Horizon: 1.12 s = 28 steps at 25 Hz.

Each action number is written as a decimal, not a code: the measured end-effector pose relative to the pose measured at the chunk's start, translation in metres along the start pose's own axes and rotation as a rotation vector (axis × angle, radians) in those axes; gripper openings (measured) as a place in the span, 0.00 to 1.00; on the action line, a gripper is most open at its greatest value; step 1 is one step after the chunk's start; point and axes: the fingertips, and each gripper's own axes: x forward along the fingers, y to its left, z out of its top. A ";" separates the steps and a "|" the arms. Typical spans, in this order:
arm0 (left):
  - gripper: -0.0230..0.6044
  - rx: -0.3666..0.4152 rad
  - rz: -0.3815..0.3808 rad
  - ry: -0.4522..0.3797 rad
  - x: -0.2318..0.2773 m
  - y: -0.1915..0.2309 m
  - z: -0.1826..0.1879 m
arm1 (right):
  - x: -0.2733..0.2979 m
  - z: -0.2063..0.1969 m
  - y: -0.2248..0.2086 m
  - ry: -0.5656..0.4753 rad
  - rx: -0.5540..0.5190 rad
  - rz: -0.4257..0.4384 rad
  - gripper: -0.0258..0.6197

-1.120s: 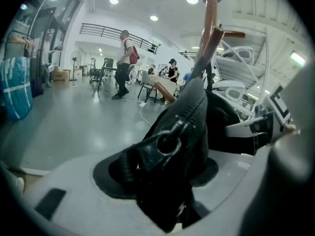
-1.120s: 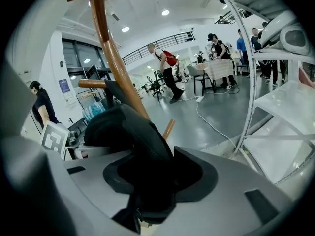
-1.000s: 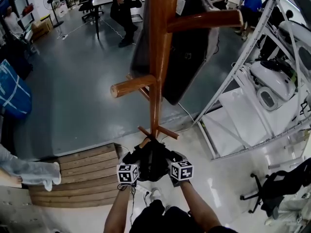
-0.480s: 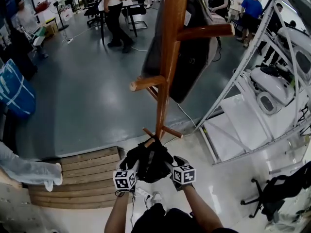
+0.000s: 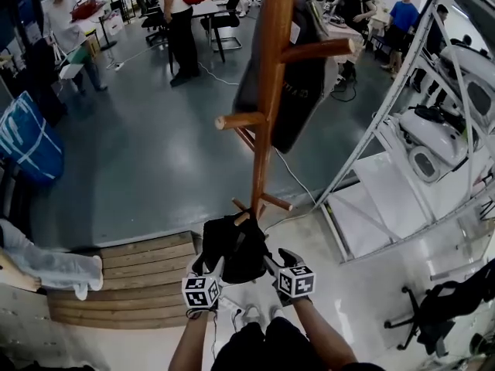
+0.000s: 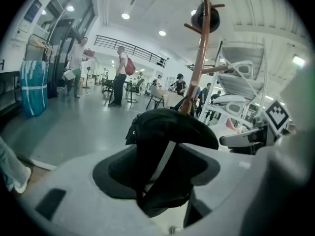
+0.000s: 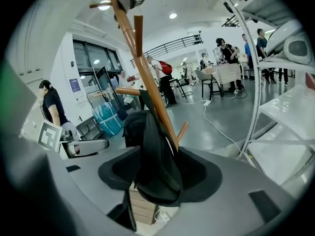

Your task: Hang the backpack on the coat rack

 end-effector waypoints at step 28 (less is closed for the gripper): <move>0.07 0.117 0.191 -0.338 -0.131 -0.092 0.091 | -0.100 0.066 0.062 -0.157 -0.092 0.223 0.08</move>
